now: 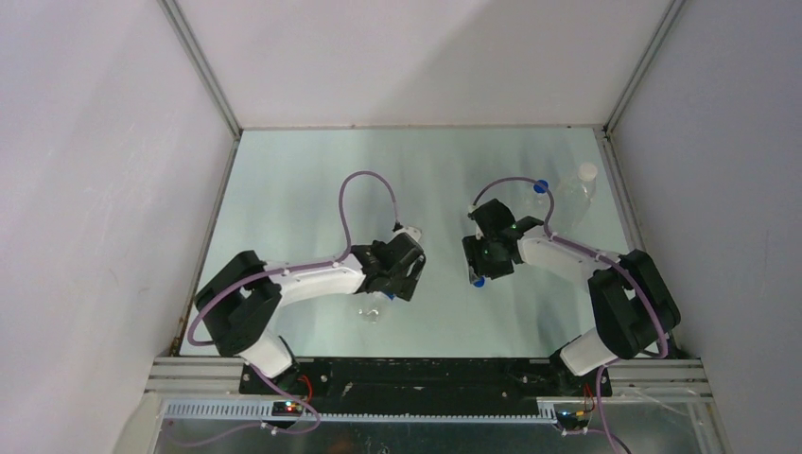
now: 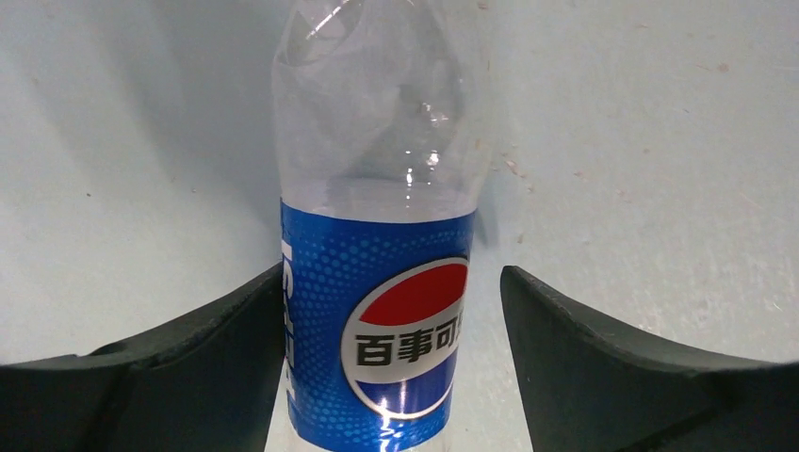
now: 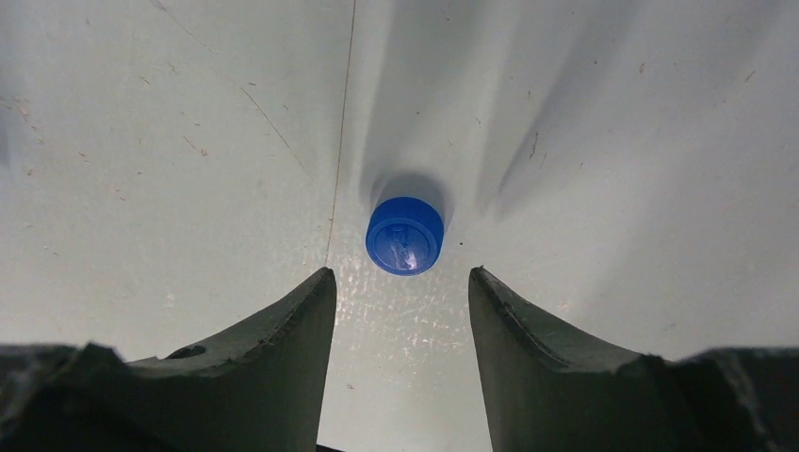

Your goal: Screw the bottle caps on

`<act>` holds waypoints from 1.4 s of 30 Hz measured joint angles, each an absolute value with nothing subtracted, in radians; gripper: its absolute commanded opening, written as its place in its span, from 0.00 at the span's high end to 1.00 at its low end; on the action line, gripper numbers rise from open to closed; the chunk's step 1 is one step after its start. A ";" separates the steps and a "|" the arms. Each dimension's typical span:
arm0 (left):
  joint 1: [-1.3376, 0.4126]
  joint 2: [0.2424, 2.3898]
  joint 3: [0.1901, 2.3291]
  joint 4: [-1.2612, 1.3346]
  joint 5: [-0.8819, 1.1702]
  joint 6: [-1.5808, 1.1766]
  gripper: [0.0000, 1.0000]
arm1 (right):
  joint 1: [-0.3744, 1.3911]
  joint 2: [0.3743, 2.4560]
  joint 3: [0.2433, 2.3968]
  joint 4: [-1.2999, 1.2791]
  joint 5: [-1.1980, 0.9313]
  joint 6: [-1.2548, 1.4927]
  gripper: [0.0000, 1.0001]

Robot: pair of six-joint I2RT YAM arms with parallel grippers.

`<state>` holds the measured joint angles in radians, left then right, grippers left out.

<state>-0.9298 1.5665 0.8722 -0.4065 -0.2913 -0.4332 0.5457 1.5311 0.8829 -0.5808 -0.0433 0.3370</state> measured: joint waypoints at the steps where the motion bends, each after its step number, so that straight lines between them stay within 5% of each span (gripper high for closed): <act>1: -0.927 1.575 0.878 -0.414 -0.297 -0.445 0.16 | 0.543 1.529 0.883 -0.581 -0.046 0.337 0.44; 23: -0.921 1.643 0.924 -0.487 -0.383 -0.497 0.26 | 0.550 1.551 0.883 -0.581 -0.053 0.352 0.46; 32: -0.921 1.642 0.919 -0.469 -0.393 -0.488 0.43 | 0.550 1.571 0.883 -0.581 -0.053 0.352 0.49; 42: -0.921 1.396 0.752 -0.337 -0.442 -0.425 0.47 | 0.552 1.593 0.883 -0.579 -0.053 0.360 0.52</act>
<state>-0.9215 1.3964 0.7521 -0.3367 -0.4419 -0.4248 0.5522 1.5932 0.8829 -0.5789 -0.0532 0.3603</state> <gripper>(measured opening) 0.567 0.487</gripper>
